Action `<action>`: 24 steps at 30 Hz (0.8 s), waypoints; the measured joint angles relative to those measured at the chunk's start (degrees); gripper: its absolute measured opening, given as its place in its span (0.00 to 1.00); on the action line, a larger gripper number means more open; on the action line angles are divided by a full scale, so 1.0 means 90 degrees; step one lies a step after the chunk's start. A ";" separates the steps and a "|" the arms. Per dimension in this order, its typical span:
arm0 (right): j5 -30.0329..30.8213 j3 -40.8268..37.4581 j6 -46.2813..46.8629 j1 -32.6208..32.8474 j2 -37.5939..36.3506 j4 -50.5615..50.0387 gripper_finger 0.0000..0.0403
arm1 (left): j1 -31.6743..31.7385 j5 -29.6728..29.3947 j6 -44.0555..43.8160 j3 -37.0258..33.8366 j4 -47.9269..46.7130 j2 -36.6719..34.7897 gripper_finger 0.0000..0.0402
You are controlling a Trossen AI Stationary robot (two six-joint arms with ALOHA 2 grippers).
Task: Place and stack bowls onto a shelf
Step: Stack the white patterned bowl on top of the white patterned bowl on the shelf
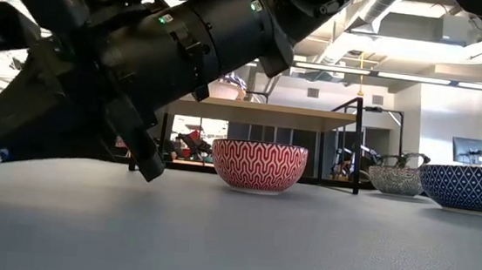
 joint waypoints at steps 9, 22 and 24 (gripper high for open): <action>0.1106 0.0005 -0.0290 -0.0023 -0.0171 -0.0525 0.10 | -0.0161 -0.2047 -0.0756 0.1481 -0.2463 -0.0003 0.03; 0.2952 -0.0007 -0.1967 0.0324 -0.0681 -0.1434 0.09 | -0.0141 -0.1085 -0.1355 0.1568 -0.3236 0.0012 0.43; 0.3114 0.0001 -0.2103 0.0378 -0.0742 -0.1434 0.09 | -0.0141 -0.1032 -0.1611 0.1557 -0.3428 0.0012 0.45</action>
